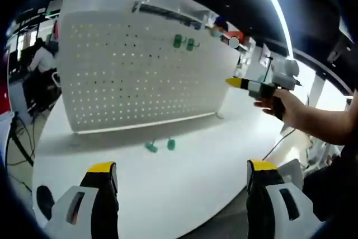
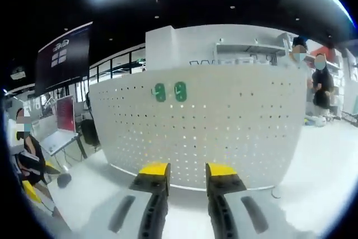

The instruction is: Insert the hook assembly into the mounting plate slot until the hook locks in place.

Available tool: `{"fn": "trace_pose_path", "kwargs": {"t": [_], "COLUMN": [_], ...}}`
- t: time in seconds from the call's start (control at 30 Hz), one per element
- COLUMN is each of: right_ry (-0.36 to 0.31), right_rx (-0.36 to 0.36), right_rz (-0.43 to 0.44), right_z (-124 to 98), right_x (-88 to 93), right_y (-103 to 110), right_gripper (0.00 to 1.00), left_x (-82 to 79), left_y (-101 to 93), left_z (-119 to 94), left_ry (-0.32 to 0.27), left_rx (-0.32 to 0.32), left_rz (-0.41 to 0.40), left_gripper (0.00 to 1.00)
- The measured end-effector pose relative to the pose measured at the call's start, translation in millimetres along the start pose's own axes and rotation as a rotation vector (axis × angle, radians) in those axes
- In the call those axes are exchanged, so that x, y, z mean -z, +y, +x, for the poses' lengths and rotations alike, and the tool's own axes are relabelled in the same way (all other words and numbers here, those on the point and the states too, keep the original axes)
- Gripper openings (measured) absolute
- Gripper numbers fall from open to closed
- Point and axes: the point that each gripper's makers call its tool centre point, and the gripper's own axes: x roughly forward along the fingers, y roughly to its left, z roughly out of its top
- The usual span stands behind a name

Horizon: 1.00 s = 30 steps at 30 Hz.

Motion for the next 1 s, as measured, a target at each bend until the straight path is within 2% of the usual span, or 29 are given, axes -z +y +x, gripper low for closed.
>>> {"fn": "trace_pose_path", "kwargs": {"t": [0.23, 0.4, 0.67, 0.8, 1.0], "right_ry": [0.088, 0.158, 0.226, 0.236, 0.272], "right_rx": [-0.056, -0.099, -0.133, -0.150, -0.176], "right_rz": [-0.009, 0.008, 0.013, 0.055, 0.052], "right_z": [-26, -38, -55, -62, -71], "right_x": [35.9, 58.4, 82.1, 89.7, 103.0], "right_y": [12, 19, 27, 33, 44], "right_gripper": [0.23, 0.28, 0.30, 0.32, 0.34], "left_x": [13.2, 18.3, 21.7, 25.2, 33.1], "left_y": [-2.2, -5.0, -7.7, -7.1, -7.9], "left_z": [-5, -7, -11, -13, -17], "left_ry": [0.033, 0.046, 0.055, 0.076, 0.092], "left_rx": [-0.004, -0.002, 0.001, -0.004, -0.008], "left_rz": [-0.016, -0.015, -0.012, 0.017, 0.010], "left_gripper": [0.97, 0.97, 0.97, 0.97, 0.97]}}
